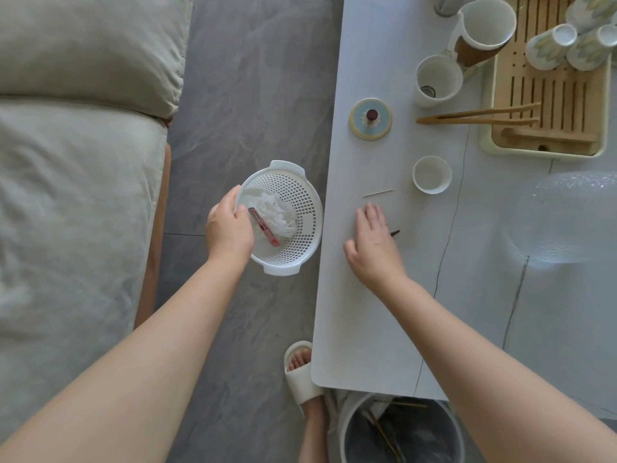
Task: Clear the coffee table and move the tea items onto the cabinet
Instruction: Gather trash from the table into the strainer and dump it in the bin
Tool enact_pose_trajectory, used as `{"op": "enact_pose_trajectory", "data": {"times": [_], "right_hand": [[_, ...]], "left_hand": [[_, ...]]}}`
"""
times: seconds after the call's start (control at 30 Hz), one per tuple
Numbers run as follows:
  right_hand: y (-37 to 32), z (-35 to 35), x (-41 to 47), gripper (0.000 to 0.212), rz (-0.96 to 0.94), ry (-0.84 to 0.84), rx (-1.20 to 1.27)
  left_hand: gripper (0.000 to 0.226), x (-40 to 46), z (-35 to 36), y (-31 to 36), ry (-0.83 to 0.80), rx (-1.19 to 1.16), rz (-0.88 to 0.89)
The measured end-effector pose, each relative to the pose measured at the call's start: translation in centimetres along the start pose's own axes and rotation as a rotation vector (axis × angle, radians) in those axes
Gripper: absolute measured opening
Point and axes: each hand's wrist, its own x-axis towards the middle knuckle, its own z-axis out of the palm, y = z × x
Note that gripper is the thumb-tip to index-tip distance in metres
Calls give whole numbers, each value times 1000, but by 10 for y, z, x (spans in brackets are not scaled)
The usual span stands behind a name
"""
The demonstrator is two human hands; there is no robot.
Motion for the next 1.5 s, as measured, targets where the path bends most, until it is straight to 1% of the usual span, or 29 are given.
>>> {"op": "enact_pose_trajectory", "data": {"times": [0.03, 0.07, 0.1, 0.13, 0.17, 0.2, 0.23, 0.27, 0.33, 0.4, 0.5, 0.53, 0.6, 0.67, 0.7, 0.77, 0.9, 0.97, 1.07, 1.13, 1.2, 1.27, 1.33, 1.37, 1.43, 1.5], "right_hand": [[3, -1, -5, 59, -40, 23, 14], [8, -2, -11, 57, -53, 83, 32], [14, -3, -17, 57, -18, 159, 61], [20, -5, -23, 58, 70, 219, 102], [25, -4, -28, 60, 181, 244, 138], [28, -1, -32, 61, 277, 229, 149], [27, 4, -35, 62, 331, 195, 125], [23, 12, -37, 64, 333, 165, 88], [6, 29, -37, 69, 245, 143, 51], [-15, 42, -34, 71, 117, 106, 42], [-34, 45, -27, 67, -50, 16, 103], [-35, 40, -22, 65, -87, 7, 127], [-26, 24, -8, 63, -139, 61, 98], [-9, 3, 10, 63, -111, 137, -8], [1, -7, 18, 63, -67, 144, -57], [15, -18, 26, 62, 28, 99, -121], [3, 5, 10, 66, 117, 103, -104], [-18, 27, -2, 69, 91, 70, -69], [-51, 51, -13, 70, -63, -48, 40], [-57, 53, -16, 69, -128, -68, 96], [-50, 47, -17, 68, -82, -10, 110], [-34, 38, -18, 69, 26, 51, 48], [-22, 34, -22, 70, 92, 46, -70], [-20, 35, -24, 69, 77, 26, -124], [-25, 39, -29, 67, -43, -41, -173], [-34, 44, -34, 64, -176, -111, -142]], "left_hand": [[43, 0, 0, -1, -2, -6, -15], [43, 0, -1, -3, -4, -12, -27], [43, -1, -1, -4, -6, -17, -35], [43, -1, -1, -5, -7, -21, -41], [43, 0, 0, -6, -7, -24, -44], [43, 0, 0, -6, -5, -27, -46], [43, 1, 1, -6, -5, -29, -47], [43, 1, 1, -6, -3, -28, -49], [43, 3, 1, -7, 2, -28, -47], [43, 3, 1, -7, 3, -26, -39], [42, 5, 2, -6, -15, -18, -33], [42, 5, 2, -6, -20, -19, -34], [42, 7, 2, -6, -25, -19, -38], [42, 9, 2, -6, -28, -20, -34], [42, 9, 2, -6, -29, -20, -28], [42, 10, 3, -6, -34, -11, -16], [43, 11, 5, -9, -30, -13, -32], [43, 10, 5, -12, -29, -18, -45], [42, 8, 3, -16, -36, -20, -56], [41, 7, 3, -17, -42, -17, -54], [41, 6, 2, -18, -44, -18, -48], [42, 5, 2, -19, -41, -37, -52], [42, 5, 1, -20, -36, -56, -62], [42, 4, 0, -20, -34, -60, -68], [43, 0, -1, -21, -31, -62, -74], [43, -4, -4, -22, -29, -57, -72]]}}
